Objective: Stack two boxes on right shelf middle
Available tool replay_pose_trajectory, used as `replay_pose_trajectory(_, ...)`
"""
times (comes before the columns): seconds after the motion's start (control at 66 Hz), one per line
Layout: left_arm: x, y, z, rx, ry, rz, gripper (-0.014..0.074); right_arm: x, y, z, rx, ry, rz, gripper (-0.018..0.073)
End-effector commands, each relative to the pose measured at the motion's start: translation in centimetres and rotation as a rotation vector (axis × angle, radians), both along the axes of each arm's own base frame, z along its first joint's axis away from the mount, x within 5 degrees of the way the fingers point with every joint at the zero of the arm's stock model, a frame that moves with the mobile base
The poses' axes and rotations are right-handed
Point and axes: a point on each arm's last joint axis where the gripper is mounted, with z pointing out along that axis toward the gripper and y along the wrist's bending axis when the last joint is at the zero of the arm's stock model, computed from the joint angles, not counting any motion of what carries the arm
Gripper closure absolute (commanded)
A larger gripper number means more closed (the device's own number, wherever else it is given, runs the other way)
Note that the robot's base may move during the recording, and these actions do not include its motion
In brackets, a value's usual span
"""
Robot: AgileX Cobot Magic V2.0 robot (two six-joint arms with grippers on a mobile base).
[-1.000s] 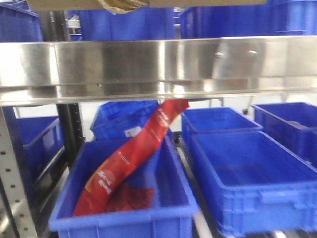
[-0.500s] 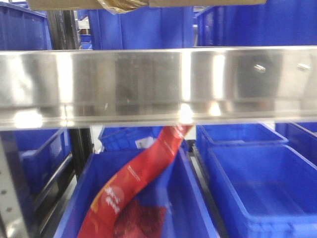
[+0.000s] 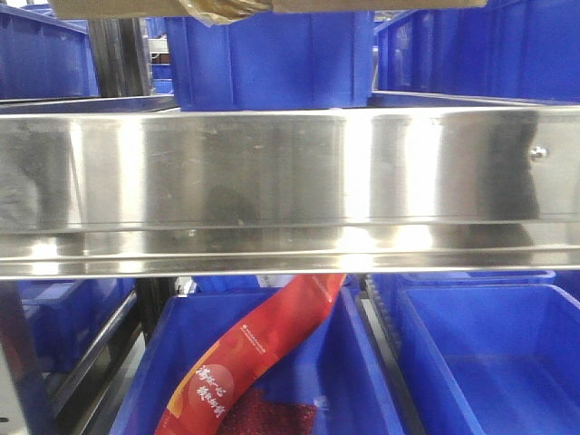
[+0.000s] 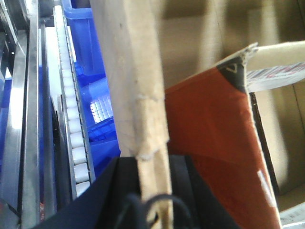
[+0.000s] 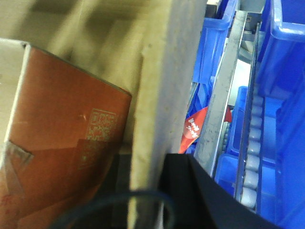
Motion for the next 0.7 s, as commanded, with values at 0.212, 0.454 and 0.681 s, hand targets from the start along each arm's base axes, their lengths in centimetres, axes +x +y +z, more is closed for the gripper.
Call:
replay_pose_trajectory(0.212, -0.48, 0.22, 0.83, 0.006, -0.060, 0.004, 0.0708, -0.16, -0.56, 1.00, -0.007, -0.081, -0.029, 0.0712)
replay_pose_trajectory(0.454, -0.48, 0.22, 0.83, 0.006, -0.060, 0.004, 0.0708, -0.16, -0.56, 1.00, -0.007, -0.081, -0.029, 0.0712)
replay_pose_trajectory(0.681, -0.48, 0.22, 0.83, 0.006, -0.060, 0.004, 0.0708, -0.16, -0.56, 1.00, -0.007, -0.081, -0.029, 0.0712)
